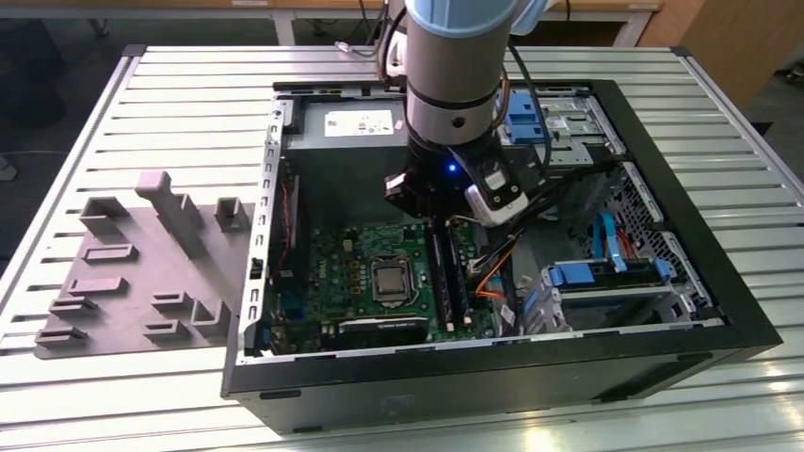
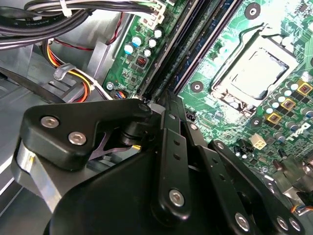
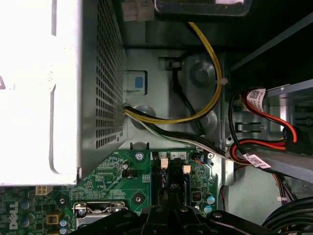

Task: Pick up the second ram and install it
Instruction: 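Press down the second ram until it locks into place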

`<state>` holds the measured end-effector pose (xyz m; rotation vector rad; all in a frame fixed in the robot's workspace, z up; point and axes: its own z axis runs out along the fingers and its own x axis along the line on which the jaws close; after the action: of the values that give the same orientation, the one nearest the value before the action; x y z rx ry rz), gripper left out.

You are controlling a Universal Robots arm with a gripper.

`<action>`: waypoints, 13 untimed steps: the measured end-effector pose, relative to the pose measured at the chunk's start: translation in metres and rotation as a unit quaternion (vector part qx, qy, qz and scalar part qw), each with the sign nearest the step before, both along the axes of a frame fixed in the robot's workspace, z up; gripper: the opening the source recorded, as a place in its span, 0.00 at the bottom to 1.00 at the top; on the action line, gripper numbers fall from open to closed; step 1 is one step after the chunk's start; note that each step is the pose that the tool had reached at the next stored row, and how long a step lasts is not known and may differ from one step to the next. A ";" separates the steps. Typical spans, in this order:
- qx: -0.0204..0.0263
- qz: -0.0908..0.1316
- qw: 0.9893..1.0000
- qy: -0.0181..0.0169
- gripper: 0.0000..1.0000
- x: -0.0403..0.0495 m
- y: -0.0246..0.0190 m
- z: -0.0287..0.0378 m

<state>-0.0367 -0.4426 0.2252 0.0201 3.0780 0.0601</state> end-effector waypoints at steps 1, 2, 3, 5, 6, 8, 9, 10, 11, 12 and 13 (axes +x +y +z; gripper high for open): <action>0.000 0.000 1.000 0.000 0.11 0.0000 0.0000 -0.0001; 0.000 0.000 1.000 0.000 0.11 0.0000 0.0000 -0.0003; 0.000 0.000 1.000 0.000 0.11 0.0000 0.0000 -0.0006; 0.000 0.000 1.000 0.000 0.11 0.0000 0.0000 -0.0011; 0.000 0.000 1.000 0.000 0.11 0.0000 0.0000 -0.0015; 0.000 0.000 1.000 0.000 0.11 0.0000 0.0000 -0.0019; 0.000 0.000 1.000 0.000 0.11 0.0000 0.0000 -0.0019; 0.000 0.000 1.000 0.000 0.11 0.0000 0.0000 -0.0019; 0.000 0.000 1.000 0.000 0.11 0.0000 0.0000 -0.0019; 0.000 0.000 1.000 0.000 0.11 0.0000 0.0000 -0.0020; 0.000 0.000 1.000 0.000 0.11 0.0000 0.0000 -0.0022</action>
<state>-0.0367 -0.4425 0.2230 0.0201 3.0779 0.0605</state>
